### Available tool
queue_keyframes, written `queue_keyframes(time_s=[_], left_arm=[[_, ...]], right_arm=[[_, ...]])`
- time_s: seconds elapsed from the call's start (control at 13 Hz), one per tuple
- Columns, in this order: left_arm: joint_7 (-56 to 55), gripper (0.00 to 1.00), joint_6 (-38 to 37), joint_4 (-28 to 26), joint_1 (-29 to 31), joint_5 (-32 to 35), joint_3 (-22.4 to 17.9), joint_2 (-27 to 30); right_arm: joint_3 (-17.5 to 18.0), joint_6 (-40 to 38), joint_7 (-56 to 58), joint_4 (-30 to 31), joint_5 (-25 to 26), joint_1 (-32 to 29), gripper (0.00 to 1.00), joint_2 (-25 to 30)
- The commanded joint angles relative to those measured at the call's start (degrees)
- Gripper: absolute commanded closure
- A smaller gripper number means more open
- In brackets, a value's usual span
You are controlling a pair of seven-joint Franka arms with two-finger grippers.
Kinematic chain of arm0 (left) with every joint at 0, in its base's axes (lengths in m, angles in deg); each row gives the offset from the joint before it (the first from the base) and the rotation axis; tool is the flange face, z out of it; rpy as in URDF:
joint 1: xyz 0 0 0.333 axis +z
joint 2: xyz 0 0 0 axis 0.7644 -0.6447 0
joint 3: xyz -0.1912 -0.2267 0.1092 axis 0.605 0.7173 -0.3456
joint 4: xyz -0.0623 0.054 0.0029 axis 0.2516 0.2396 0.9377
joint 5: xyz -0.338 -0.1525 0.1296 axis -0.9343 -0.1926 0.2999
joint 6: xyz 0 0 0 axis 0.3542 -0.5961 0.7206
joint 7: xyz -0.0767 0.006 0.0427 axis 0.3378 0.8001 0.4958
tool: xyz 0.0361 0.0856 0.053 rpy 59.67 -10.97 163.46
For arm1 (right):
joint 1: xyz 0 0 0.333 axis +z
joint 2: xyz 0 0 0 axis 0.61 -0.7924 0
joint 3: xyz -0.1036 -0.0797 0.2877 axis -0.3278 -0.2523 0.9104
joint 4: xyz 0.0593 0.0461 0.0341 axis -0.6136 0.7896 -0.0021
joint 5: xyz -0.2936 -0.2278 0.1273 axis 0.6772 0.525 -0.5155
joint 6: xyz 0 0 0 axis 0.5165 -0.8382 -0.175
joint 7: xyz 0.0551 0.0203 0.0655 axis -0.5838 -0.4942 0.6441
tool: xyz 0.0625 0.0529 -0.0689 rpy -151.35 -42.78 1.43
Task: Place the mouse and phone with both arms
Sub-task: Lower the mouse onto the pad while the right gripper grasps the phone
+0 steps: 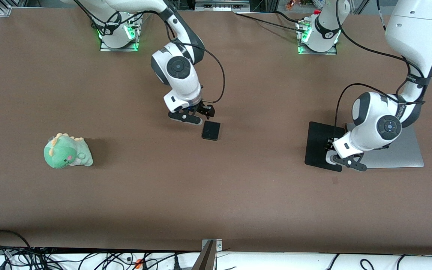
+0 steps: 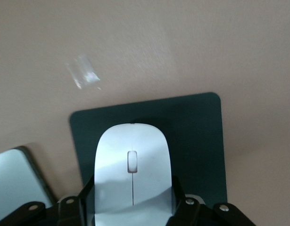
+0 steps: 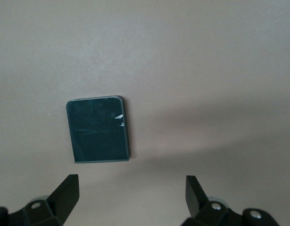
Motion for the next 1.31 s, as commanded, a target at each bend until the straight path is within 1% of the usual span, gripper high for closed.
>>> queue_keyframes(time_s=[0.0,0.15,0.23,0.31,0.38,0.54,0.62,0.69,0.77,0.92,1.23], left_arm=[[1.0,0.64,3.4,-1.7,0.6,-1.2,0.4,-0.4],[1.0,0.64,6.7,-3.0,0.6,-1.2,0.4,-1.3],[1.0,0.62,8.2,-3.4,0.7,-1.2,0.4,-1.9],[0.9,0.38,8.3,-3.4,0.8,-1.2,0.4,-2.0],[0.7,0.0,8.3,-3.4,0.8,-1.2,0.4,-1.9],[0.7,0.0,7.6,-3.0,0.8,-1.2,0.4,-0.6],[0.7,0.0,6.9,-2.6,0.7,-1.2,0.4,0.9],[0.7,0.0,4.8,-1.8,0.8,-1.2,0.4,2.8],[0.7,0.0,-0.2,0.6,0.8,-1.2,0.4,4.2],[1.2,0.0,-15.2,10.2,0.5,-1.2,0.4,4.8],[0.8,0.0,-35.6,26.3,-0.4,-1.4,1.2,4.7]], right_arm=[[-0.8,0.8,-1.5,-5.1,0.4,0.8,0.0,-4.7],[-0.9,0.9,-5.2,-10.8,1.0,2.1,0.0,-9.7],[-1.1,1.0,-6.2,-12.2,2.2,3.0,0.0,-11.3],[-1.0,1.3,-7.1,-12.5,3.3,3.0,0.0,-12.2],[-1.0,2.4,-7.3,-12.5,4.1,3.0,0.0,-12.7],[-1.0,3.0,-7.4,-12.4,4.4,3.4,0.0,-13.8],[-1.0,3.1,-7.4,-12.4,4.8,3.5,0.0,-14.4],[-1.0,3.1,-7.7,-12.4,5.1,3.8,0.0,-14.7],[-1.2,3.1,-7.6,-12.4,5.4,3.8,0.0,-14.7],[-1.2,3.1,-7.7,-12.0,6.2,3.7,0.0,-14.8],[-1.2,4.4,-7.7,-12.2,6.2,3.8,0.02,-16.1]])
